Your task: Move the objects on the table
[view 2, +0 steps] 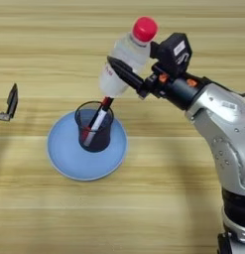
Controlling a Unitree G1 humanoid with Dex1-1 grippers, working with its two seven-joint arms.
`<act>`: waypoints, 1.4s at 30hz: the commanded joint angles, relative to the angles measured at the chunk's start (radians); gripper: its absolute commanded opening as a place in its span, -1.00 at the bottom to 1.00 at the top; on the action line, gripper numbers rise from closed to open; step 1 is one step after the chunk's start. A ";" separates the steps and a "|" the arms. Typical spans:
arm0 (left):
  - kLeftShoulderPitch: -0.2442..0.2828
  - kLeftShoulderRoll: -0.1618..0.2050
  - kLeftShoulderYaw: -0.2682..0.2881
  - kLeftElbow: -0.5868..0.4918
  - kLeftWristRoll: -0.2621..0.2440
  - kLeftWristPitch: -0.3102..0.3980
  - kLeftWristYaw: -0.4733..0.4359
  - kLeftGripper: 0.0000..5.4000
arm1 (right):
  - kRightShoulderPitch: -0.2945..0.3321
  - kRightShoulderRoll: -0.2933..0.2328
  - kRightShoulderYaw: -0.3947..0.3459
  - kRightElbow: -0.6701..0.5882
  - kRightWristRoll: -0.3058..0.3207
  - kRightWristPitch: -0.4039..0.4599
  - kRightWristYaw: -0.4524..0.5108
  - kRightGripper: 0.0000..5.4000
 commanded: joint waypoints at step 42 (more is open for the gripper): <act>-0.010 0.016 0.005 0.004 -0.025 -0.005 -0.021 1.00 | 0.244 -0.034 0.034 0.441 -0.282 -0.309 0.027 0.40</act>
